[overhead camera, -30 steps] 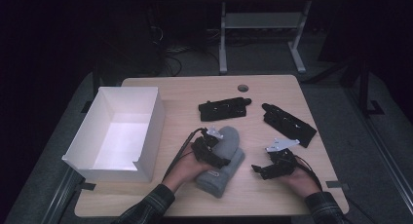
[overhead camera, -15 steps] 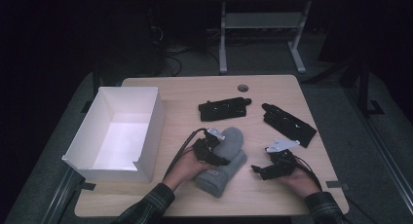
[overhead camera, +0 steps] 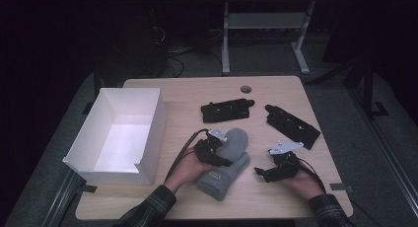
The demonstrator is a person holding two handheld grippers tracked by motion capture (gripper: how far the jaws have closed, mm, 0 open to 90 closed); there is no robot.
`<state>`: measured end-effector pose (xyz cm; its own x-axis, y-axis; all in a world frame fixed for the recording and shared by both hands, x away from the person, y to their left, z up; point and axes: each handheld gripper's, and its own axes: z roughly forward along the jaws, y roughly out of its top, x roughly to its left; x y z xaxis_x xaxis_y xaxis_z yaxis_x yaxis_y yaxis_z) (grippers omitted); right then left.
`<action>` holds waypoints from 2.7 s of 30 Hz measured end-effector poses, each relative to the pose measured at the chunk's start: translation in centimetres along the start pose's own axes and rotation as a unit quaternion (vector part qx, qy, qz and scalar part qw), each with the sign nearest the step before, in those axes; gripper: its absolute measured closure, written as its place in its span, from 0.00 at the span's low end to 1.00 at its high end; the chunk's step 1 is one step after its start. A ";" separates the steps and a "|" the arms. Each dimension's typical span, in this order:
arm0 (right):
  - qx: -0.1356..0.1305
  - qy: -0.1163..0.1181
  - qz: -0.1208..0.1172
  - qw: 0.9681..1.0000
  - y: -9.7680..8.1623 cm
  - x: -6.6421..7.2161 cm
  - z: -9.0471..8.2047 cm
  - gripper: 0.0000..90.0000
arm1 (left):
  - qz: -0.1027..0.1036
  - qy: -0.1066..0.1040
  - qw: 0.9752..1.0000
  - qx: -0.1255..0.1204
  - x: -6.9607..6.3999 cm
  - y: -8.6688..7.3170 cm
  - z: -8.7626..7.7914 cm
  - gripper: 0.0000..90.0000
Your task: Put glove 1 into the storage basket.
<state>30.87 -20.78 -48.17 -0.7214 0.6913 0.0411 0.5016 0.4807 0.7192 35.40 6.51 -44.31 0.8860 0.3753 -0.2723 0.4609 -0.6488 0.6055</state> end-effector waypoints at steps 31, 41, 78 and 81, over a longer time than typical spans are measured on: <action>0.000 0.000 -0.001 1.000 0.0 0.0 0.0 0.12 | -0.004 0.062 0.996 -0.067 0.0 3.0 -11.7 0.79; 0.000 0.000 -0.001 1.000 0.0 0.0 0.0 0.12 | -0.017 0.087 0.993 -0.078 0.8 3.9 -16.5 0.79; -0.001 0.000 -0.002 1.000 0.0 0.0 0.1 0.12 | -0.124 0.213 0.964 -0.097 6.8 -3.3 -30.7 0.79; -0.001 -0.001 -0.002 1.000 0.1 -0.1 0.1 0.12 | -0.140 0.212 0.964 -0.080 8.0 -4.9 -29.7 0.79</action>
<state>30.98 -20.74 -48.19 -0.7225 0.6903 0.0380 0.4981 0.4816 0.7211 38.75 32.33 -27.24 0.6126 0.7792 -0.1325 0.6347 -0.3851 0.6699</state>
